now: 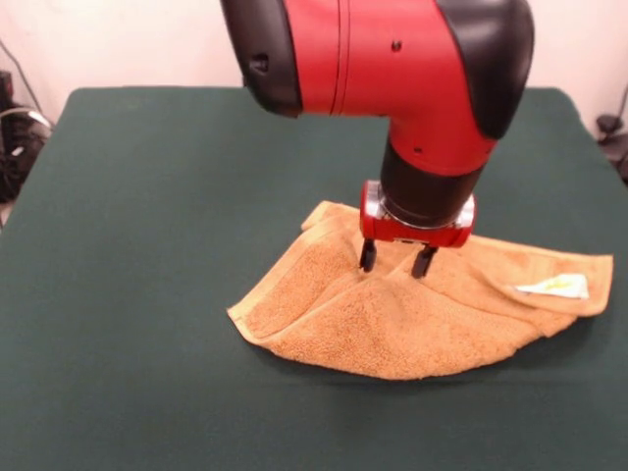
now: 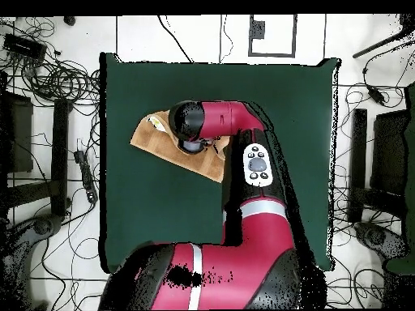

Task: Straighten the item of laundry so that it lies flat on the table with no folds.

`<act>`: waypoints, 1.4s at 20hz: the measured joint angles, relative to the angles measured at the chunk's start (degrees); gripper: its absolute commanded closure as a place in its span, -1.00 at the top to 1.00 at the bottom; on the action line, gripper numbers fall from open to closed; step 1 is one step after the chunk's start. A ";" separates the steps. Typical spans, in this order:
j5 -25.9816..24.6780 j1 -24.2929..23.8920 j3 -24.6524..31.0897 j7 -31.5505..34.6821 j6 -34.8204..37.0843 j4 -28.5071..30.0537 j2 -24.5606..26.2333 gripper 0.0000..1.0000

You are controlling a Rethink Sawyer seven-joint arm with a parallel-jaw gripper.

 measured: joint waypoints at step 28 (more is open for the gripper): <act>0.36 0.57 -0.34 -0.01 -3.52 0.90 0.37 -1.00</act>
